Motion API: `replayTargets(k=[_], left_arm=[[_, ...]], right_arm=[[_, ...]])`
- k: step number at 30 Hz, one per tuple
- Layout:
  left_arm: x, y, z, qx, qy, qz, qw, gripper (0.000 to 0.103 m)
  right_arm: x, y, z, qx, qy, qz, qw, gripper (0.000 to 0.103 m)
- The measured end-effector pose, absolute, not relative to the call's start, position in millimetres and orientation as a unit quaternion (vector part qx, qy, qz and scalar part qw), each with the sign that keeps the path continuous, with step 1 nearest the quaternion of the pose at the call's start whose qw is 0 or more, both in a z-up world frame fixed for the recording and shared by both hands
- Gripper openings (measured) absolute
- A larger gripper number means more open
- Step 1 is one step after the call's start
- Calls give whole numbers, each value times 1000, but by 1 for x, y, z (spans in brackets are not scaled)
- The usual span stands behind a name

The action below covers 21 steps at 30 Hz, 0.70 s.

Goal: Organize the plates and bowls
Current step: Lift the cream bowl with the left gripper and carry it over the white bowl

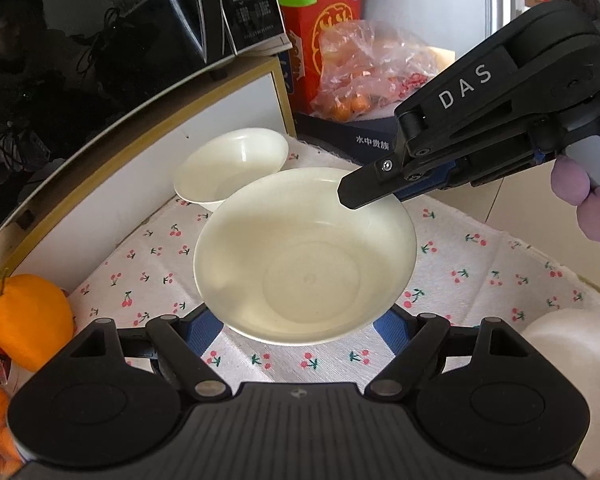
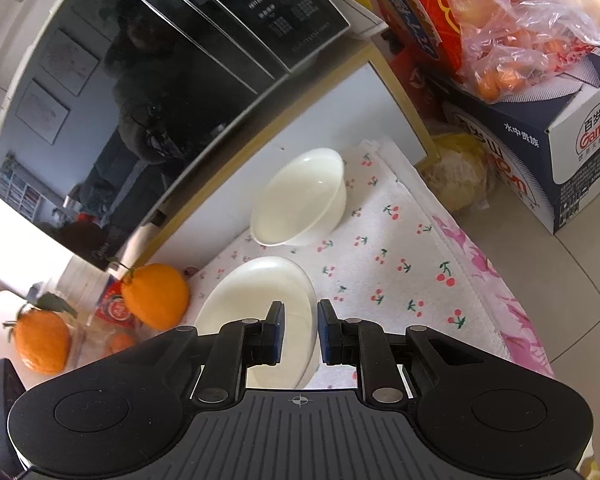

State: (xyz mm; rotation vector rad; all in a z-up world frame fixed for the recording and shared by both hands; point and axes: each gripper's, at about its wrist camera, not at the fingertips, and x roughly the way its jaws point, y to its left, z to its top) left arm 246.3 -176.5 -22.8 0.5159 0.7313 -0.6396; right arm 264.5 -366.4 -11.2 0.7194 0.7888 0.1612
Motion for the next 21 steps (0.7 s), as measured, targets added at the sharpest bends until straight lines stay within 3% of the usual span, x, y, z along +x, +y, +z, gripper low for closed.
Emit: replayTargets(k=[21], left_arm=[[184, -158, 20, 207, 323, -312, 870, 77]], right_arm=[[202, -351, 56, 307, 365, 85, 875, 18]])
